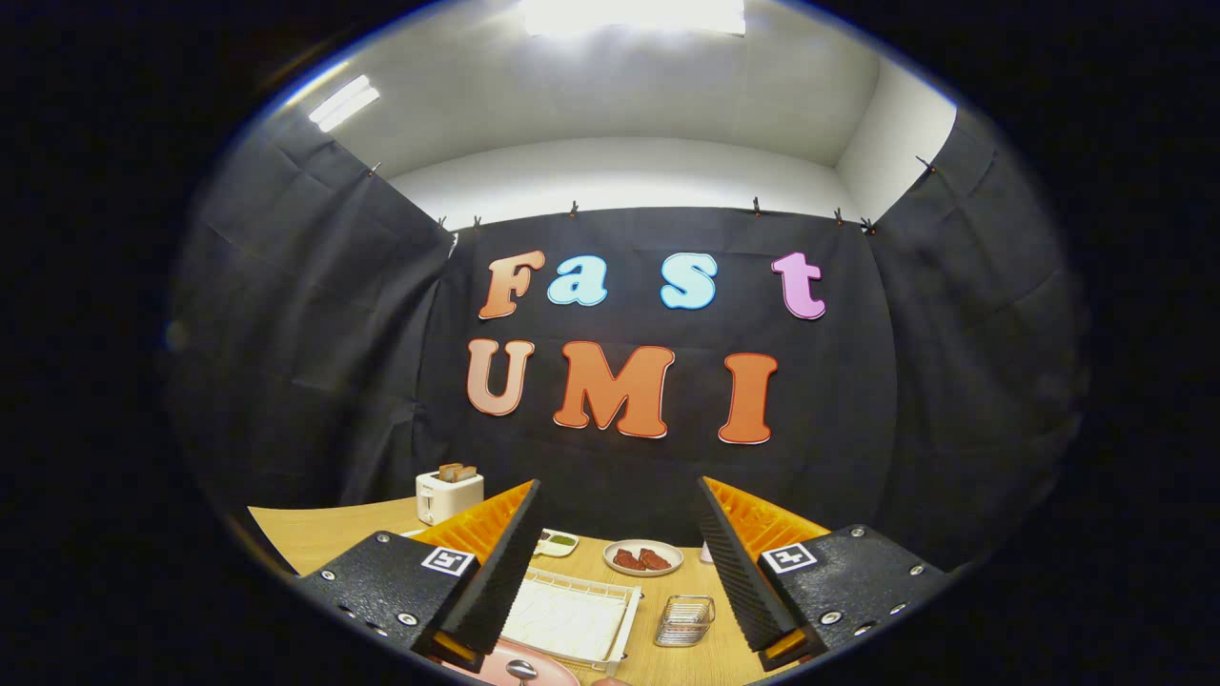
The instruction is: Take the plate from the dish rack, then take the spoon from the basket and place it into the plate.
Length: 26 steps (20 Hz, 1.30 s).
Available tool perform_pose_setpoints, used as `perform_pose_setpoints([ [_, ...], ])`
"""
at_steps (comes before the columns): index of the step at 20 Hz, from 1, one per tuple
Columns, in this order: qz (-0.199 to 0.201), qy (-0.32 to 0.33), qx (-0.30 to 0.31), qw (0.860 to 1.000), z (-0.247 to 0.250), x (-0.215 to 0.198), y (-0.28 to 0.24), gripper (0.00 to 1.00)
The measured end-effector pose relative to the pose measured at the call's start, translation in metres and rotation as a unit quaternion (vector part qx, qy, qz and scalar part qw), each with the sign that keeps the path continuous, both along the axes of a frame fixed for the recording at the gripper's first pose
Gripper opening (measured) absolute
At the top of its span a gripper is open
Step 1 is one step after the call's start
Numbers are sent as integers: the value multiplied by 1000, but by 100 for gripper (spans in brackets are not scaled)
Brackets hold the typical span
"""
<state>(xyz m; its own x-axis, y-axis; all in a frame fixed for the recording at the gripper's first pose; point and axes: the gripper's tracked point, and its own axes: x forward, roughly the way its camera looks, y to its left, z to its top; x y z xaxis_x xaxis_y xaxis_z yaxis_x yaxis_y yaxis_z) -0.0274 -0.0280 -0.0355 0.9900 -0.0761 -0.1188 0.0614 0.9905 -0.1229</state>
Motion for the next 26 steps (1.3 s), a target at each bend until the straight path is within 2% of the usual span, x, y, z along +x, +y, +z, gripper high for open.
perform_pose_setpoints([
  [8, -23, -24, 20, 999, 23, 16, -16, 94],
  [16, -38, -42, -5, 998, 32, 28, -23, 94],
  [26, -42, -28, -23, 998, 14, 50, -24, 94],
])
